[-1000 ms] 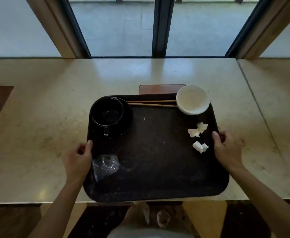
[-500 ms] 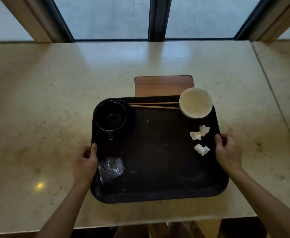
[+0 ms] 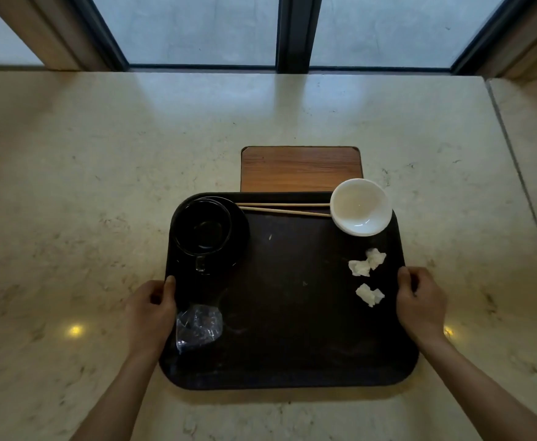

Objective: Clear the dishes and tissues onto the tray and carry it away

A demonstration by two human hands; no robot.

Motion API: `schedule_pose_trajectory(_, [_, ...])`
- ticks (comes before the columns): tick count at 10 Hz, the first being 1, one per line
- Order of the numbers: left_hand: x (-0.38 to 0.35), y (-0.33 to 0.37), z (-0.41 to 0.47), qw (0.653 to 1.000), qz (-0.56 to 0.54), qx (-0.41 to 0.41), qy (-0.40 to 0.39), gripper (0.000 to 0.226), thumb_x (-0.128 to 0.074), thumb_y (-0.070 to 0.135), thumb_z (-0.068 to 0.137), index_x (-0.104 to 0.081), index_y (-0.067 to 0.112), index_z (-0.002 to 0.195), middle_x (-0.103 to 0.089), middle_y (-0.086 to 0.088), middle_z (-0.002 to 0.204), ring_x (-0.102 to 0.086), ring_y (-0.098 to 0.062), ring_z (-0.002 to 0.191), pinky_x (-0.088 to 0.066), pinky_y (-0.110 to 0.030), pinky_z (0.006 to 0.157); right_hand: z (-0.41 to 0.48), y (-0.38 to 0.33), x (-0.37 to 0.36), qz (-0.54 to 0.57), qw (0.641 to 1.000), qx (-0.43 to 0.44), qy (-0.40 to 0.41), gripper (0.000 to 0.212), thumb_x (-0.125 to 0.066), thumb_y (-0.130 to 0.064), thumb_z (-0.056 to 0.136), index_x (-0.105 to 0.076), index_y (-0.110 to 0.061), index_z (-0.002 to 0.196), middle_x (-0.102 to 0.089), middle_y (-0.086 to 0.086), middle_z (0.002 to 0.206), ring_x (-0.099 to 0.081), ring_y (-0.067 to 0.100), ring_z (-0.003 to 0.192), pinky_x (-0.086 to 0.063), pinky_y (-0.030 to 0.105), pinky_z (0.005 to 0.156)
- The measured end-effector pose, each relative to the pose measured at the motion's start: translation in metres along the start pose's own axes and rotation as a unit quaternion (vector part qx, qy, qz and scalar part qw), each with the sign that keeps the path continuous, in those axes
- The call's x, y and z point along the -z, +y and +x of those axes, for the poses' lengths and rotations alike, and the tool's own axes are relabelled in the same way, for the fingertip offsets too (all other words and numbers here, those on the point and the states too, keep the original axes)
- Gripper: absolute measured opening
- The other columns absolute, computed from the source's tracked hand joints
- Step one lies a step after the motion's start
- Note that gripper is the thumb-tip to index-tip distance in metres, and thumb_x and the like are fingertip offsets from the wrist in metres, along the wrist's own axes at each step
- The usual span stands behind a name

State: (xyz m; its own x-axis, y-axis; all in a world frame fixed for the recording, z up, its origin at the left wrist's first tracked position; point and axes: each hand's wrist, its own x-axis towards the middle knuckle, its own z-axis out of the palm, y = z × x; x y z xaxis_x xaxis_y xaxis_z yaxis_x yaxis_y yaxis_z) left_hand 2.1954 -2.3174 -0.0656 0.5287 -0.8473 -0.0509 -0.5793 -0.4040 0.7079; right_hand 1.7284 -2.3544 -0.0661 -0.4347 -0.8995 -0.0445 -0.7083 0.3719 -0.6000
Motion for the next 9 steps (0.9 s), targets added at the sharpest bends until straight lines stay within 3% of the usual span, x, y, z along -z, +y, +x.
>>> schedule_pose_trajectory(1, [0.002, 0.005, 0.000, 1.000, 0.000, 0.010, 0.004, 0.026, -0.065, 0.040, 0.094, -0.059, 0.041, 0.069, -0.067, 0.020, 0.068, -0.062, 0.010, 0.069, -0.039, -0.001, 0.054, -0.001, -0.001, 0.001, 0.000, 1.000, 0.006, 0.004, 0.018, -0.054, -0.022, 0.102, -0.067, -0.009, 0.101, -0.061, -0.003, 0.081, -0.056, 0.019, 0.070, -0.039, 0.033, 0.067])
schedule_pose_trajectory(2, [0.004, 0.010, -0.001, 1.000, -0.006, 0.011, 0.002, 0.027, -0.065, 0.042, 0.094, -0.058, 0.044, 0.067, -0.065, 0.037, 0.078, -0.062, 0.011, 0.067, -0.039, -0.001, 0.052, -0.002, 0.000, 0.003, 0.002, 1.000, 0.006, 0.001, 0.019, -0.054, -0.022, 0.102, -0.068, -0.010, 0.101, -0.061, -0.004, 0.082, -0.058, 0.019, 0.072, -0.040, 0.032, 0.068])
schedule_pose_trajectory(3, [0.008, 0.017, -0.002, 1.000, 0.001, 0.017, -0.003, 0.028, -0.064, 0.043, 0.095, -0.057, 0.044, 0.067, -0.063, 0.040, 0.076, -0.061, 0.014, 0.067, -0.040, -0.004, 0.051, -0.003, -0.003, 0.005, 0.015, 1.000, 0.008, -0.001, 0.017, -0.054, -0.019, 0.102, -0.068, -0.010, 0.100, -0.062, -0.003, 0.082, -0.059, 0.020, 0.072, -0.040, 0.032, 0.067])
schedule_pose_trajectory(4, [0.011, 0.022, -0.003, 1.000, -0.003, 0.029, -0.009, 0.028, -0.062, 0.047, 0.095, -0.060, 0.041, 0.068, -0.065, 0.036, 0.074, -0.060, 0.016, 0.068, -0.041, -0.001, 0.056, -0.004, -0.006, 0.006, 0.021, 1.000, 0.000, -0.006, 0.018, -0.054, -0.020, 0.102, -0.068, -0.010, 0.102, -0.062, -0.002, 0.083, -0.059, 0.020, 0.074, -0.040, 0.031, 0.068])
schedule_pose_trajectory(5, [0.013, 0.020, -0.004, 0.998, -0.016, 0.051, -0.027, 0.025, -0.057, 0.050, 0.097, -0.067, 0.035, 0.080, -0.069, 0.017, 0.069, -0.064, 0.007, 0.069, -0.041, -0.011, 0.056, -0.006, -0.008, 0.012, 0.030, 0.999, -0.024, -0.031, 0.024, -0.052, -0.028, 0.103, -0.069, -0.012, 0.110, -0.063, -0.004, 0.090, -0.060, 0.017, 0.081, -0.042, 0.032, 0.072])
schedule_pose_trajectory(6, [0.020, 0.007, -0.009, 0.997, -0.030, 0.062, -0.032, 0.025, -0.055, 0.043, 0.100, -0.071, 0.024, 0.106, -0.069, 0.013, 0.084, -0.064, 0.000, 0.076, -0.045, -0.022, 0.062, -0.012, -0.003, 0.022, 0.049, 0.996, -0.044, -0.060, 0.024, -0.053, -0.033, 0.101, -0.069, -0.018, 0.112, -0.066, -0.005, 0.094, -0.062, 0.015, 0.086, -0.045, 0.030, 0.069])
schedule_pose_trajectory(7, [0.034, -0.002, -0.026, 0.998, -0.020, 0.065, -0.015, 0.022, -0.056, 0.036, 0.102, -0.069, 0.022, 0.112, -0.069, 0.006, 0.091, -0.066, -0.013, 0.082, -0.048, -0.031, 0.066, -0.031, 0.002, 0.034, 0.043, 0.995, -0.043, -0.077, 0.021, -0.056, -0.032, 0.101, -0.070, -0.020, 0.110, -0.067, -0.007, 0.091, -0.063, 0.013, 0.083, -0.046, 0.029, 0.067])
schedule_pose_trajectory(8, [0.048, -0.005, -0.063, 0.996, -0.021, 0.088, -0.023, 0.007, -0.061, 0.035, 0.099, -0.067, 0.033, 0.101, -0.069, 0.014, 0.085, -0.068, -0.014, 0.081, -0.046, -0.024, 0.062, -0.064, 0.012, 0.048, 0.038, 0.995, -0.044, -0.080, 0.015, -0.061, -0.027, 0.099, -0.071, -0.017, 0.095, -0.066, -0.012, 0.078, -0.061, 0.007, 0.071, -0.044, 0.028, 0.058])
schedule_pose_trajectory(9, [0.052, -0.016, -0.116, 0.988, -0.027, 0.138, -0.069, 0.010, -0.066, 0.028, 0.097, -0.065, 0.035, 0.089, -0.071, 0.001, 0.083, -0.069, -0.006, 0.077, -0.044, -0.017, 0.063, -0.110, 0.021, 0.059, 0.044, 0.993, -0.080, -0.071, 0.014, -0.071, -0.021, 0.094, -0.067, -0.019, 0.080, -0.066, -0.008, 0.067, -0.061, 0.013, 0.063, -0.043, 0.032, 0.058])
